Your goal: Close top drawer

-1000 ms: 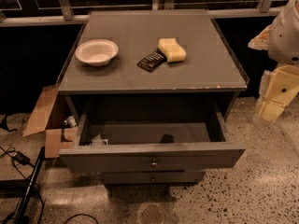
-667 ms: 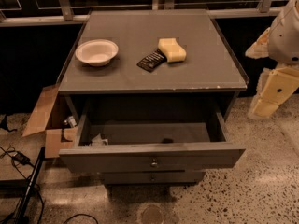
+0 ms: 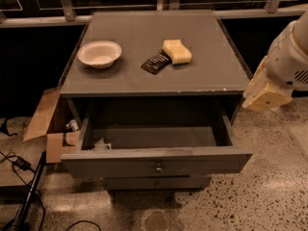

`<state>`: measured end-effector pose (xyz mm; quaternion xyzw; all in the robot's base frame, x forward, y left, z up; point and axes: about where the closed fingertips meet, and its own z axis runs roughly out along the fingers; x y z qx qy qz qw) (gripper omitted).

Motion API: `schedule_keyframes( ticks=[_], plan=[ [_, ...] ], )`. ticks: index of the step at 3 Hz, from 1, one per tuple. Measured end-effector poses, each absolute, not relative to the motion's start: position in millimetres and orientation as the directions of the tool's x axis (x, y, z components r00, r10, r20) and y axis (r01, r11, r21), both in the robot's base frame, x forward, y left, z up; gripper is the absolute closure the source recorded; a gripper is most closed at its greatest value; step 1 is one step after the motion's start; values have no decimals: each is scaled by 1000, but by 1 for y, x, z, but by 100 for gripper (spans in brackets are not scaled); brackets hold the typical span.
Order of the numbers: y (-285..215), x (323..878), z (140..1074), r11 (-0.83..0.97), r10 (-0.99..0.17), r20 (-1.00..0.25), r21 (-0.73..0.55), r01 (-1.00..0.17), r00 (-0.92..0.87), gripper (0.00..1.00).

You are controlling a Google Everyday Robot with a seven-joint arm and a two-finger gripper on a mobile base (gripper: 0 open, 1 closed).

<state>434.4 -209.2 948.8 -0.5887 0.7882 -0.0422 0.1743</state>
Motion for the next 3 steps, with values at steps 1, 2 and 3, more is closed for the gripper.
schedule_keyframes(
  ticks=[1, 2, 3],
  plan=[
    [-210, 425, 899, 335, -928, -253, -248, -909, -273, 89],
    [-207, 410, 844, 346, -917, -279, -205, -916, -284, 100],
    [-204, 387, 783, 346, -905, -308, -137, -928, -292, 100]
  ],
)
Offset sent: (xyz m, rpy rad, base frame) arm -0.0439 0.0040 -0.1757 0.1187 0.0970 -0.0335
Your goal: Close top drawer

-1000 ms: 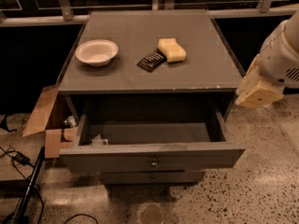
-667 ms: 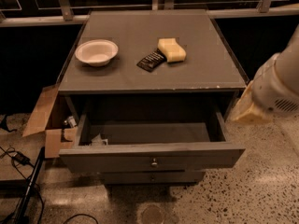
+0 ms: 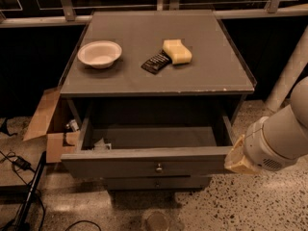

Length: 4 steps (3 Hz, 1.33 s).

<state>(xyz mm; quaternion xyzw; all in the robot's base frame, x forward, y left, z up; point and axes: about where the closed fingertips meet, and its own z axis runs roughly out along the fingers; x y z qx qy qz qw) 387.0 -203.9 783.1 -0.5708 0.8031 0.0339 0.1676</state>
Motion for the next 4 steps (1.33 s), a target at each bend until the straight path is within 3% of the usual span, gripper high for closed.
schedule_keyframes(
  ticks=[3, 4],
  plan=[
    [-220, 380, 737, 349, -907, -308, -170, -922, -286, 100],
    [-219, 381, 684, 358, -877, -399, -167, -919, -269, 100]
  ],
)
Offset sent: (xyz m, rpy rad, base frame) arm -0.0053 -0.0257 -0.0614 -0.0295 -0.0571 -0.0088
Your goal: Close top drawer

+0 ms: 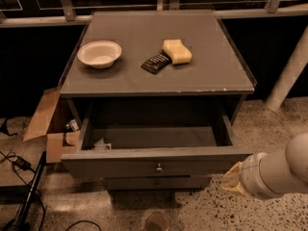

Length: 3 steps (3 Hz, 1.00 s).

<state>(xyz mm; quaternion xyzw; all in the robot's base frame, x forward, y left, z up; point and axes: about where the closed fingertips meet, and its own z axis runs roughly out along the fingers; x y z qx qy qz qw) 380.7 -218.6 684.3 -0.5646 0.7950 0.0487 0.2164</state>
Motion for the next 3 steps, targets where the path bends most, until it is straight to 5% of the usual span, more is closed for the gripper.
schedule_keyframes(
  ticks=[3],
  plan=[
    [-220, 390, 670, 356, -866, -449, -248, -901, -219, 100]
  ],
)
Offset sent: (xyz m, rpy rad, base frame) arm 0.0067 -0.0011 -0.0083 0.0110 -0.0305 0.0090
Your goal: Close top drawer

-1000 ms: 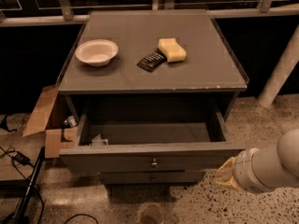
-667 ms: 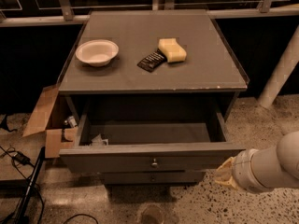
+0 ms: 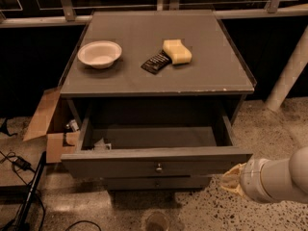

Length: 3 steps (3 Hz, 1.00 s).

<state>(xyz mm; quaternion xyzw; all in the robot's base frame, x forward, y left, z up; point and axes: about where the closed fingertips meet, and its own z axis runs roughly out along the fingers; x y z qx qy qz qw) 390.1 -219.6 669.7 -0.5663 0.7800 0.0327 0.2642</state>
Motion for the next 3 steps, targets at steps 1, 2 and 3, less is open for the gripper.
schedule_keyframes(
  ticks=[1, 2, 3],
  plan=[
    [-206, 400, 652, 356, -844, -514, -325, -876, -152, 100],
    [-185, 429, 636, 348, -812, -581, -401, -847, -58, 100],
    [-176, 447, 630, 353, -790, -613, -437, -827, -14, 100]
  ],
)
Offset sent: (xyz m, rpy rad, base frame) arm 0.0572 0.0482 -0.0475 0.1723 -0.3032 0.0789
